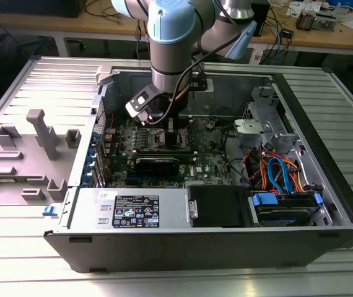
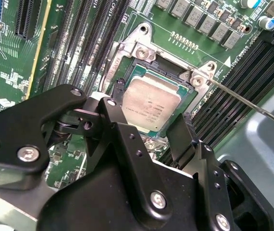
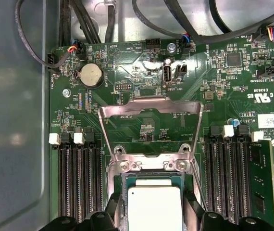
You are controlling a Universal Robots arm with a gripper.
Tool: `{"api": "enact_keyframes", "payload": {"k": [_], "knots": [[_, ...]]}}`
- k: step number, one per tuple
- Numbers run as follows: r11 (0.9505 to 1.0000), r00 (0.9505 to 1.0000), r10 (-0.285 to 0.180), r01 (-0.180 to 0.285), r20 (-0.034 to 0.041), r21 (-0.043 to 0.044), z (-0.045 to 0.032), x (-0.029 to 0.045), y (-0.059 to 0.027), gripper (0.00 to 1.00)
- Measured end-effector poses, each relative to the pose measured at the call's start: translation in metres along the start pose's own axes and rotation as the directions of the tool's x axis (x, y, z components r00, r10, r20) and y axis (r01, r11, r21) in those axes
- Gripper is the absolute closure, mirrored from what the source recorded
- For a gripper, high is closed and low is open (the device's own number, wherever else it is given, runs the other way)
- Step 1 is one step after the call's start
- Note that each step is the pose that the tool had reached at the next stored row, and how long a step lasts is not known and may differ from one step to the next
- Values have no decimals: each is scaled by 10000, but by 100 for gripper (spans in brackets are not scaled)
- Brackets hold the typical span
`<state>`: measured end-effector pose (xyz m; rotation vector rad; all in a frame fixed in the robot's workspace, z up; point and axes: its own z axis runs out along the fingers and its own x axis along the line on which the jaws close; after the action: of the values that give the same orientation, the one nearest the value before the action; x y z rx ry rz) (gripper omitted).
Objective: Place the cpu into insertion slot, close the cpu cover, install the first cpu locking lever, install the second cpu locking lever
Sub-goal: 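Place the cpu into insertion slot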
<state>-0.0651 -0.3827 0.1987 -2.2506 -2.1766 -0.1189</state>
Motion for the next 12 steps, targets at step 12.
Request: {"api": "enact_keyframes", "payload": {"k": [12], "knots": [[10000, 10000, 56, -56, 20, 38, -233, 15, 34, 65]]}}
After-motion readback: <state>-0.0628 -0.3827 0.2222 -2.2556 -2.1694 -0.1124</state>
